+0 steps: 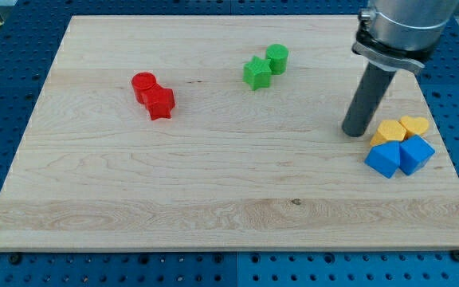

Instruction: Separate the red circle from the red star

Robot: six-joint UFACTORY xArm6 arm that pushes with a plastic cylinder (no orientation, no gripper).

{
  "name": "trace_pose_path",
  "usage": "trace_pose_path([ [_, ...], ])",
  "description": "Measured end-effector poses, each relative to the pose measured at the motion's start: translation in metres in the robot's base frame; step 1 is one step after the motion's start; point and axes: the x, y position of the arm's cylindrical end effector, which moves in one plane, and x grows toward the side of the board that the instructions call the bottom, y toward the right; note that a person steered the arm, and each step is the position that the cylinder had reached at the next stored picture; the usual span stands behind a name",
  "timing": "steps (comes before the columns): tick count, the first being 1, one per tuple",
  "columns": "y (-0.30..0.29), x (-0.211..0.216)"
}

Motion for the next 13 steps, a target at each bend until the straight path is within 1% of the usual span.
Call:
trace_pose_path([
  [1, -0.024, -0.009],
  [2, -0.086, -0.003],
  [4, -0.237, -0.003],
  [5, -0.285, -0.015],
  [6, -0.306, -0.052],
  [7, -0.309, -0.071],
  [8, -0.316, -0.07],
  [9, -0.352, -0.072],
  [10, -0.365, -0.105],
  [11, -0.346, -0.118],
  [12, -0.302, -0.12],
  [13, -0.26, -0.132],
])
